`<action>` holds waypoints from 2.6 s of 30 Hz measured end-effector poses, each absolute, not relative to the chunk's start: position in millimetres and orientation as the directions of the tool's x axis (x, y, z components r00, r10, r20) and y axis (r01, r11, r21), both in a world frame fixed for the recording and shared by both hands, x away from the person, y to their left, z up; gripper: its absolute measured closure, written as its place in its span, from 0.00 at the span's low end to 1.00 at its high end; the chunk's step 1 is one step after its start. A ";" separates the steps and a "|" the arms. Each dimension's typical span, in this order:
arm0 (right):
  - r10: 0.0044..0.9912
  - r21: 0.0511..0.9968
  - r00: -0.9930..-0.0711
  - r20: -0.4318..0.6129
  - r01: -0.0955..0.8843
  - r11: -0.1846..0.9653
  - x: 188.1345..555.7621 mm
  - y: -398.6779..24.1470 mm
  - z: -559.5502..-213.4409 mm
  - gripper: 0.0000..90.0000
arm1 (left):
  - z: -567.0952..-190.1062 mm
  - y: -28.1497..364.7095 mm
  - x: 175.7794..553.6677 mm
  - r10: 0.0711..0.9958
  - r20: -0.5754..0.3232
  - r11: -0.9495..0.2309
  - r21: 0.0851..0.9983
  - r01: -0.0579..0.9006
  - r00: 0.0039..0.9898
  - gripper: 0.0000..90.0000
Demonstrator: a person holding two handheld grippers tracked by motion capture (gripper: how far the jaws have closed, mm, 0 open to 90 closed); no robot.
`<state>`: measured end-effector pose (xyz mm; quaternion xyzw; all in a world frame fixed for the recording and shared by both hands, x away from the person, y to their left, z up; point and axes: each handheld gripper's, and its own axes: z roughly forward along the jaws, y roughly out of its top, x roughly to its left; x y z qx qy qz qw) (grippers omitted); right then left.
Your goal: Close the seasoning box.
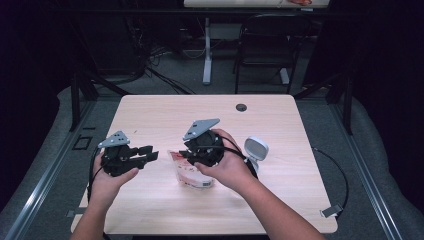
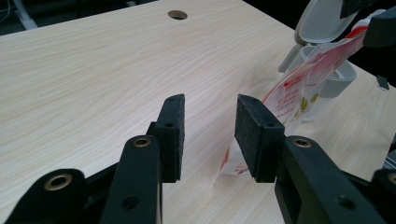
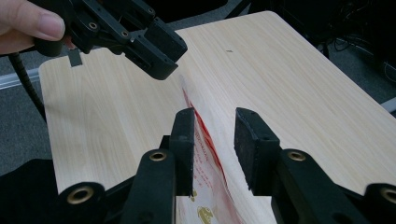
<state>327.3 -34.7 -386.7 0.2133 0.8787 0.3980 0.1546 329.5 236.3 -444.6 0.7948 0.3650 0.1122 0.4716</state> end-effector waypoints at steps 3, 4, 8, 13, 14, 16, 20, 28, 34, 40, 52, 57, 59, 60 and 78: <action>0.496 0.763 -0.862 -0.103 0.251 0.595 328.5 -32.9 -387.5 0.76 | -444.6 237.9 329.9 0.690 -0.167 -0.285 0.832 0.477 0.704 0.70; 0.493 0.762 -0.864 -0.101 0.251 0.597 329.3 -31.7 -388.0 0.76 | -444.6 238.3 330.0 0.691 -0.167 -0.285 0.831 0.477 0.703 0.70; 0.489 0.755 -0.866 -0.102 0.253 0.605 330.5 -27.5 -389.0 0.76 | -444.6 239.4 330.2 0.694 -0.175 -0.277 0.830 0.484 0.698 0.70; 0.477 0.747 -0.874 -0.093 0.256 0.614 331.0 -21.2 -390.4 0.75 | -444.6 240.4 330.4 0.696 -0.173 -0.280 0.828 0.485 0.697 0.70; 0.470 0.742 -0.878 -0.094 0.253 0.621 331.7 -19.7 -390.8 0.75 | -444.6 240.4 330.4 0.696 -0.173 -0.280 0.829 0.485 0.697 0.70; 0.467 0.741 -0.880 -0.093 0.252 0.623 332.0 -18.8 -391.1 0.75 | -444.7 240.3 330.4 0.695 -0.173 -0.280 0.829 0.485 0.697 0.70; 0.465 0.735 -0.881 -0.085 0.259 0.626 333.8 -15.3 -393.4 0.72 | -445.1 240.0 330.4 0.697 -0.177 -0.277 0.828 0.487 0.695 0.70; 0.478 0.714 -0.875 -0.074 0.288 0.638 336.4 -11.1 -396.0 0.75 | -445.5 240.2 331.0 0.695 -0.172 -0.281 0.828 0.485 0.698 0.70; 0.473 0.695 -0.877 -0.085 0.288 0.659 339.0 -6.3 -399.5 0.78 | -445.8 240.3 331.1 0.696 -0.174 -0.278 0.829 0.485 0.697 0.70; 0.465 0.674 -0.880 -0.099 0.285 0.682 341.2 -1.7 -401.5 0.80 | -446.8 240.1 331.5 0.695 -0.175 -0.281 0.827 0.487 0.697 0.69; 0.455 0.643 -0.883 -0.119 0.281 0.712 343.5 4.2 -404.0 0.83 | -447.3 240.1 332.0 0.695 -0.174 -0.282 0.826 0.487 0.698 0.69; 0.455 0.629 -0.883 -0.116 0.289 0.722 345.8 2.9 -404.7 0.83 | -448.1 239.9 332.3 0.696 -0.178 -0.279 0.825 0.491 0.696 0.69; 0.456 0.629 -0.882 -0.116 0.289 0.721 346.1 3.5 -405.4 0.84 | -448.4 239.6 332.4 0.697 -0.179 -0.278 0.825 0.492 0.694 0.69; 0.454 0.625 -0.883 -0.118 0.289 0.725 346.5 3.6 -405.3 0.84 | -448.5 239.4 332.4 0.697 -0.180 -0.278 0.825 0.492 0.694 0.69; 0.443 0.596 -0.886 -0.136 0.284 0.751 349.2 5.3 -405.4 0.89 | -449.1 239.4 332.8 0.697 -0.177 -0.282 0.824 0.492 0.695 0.69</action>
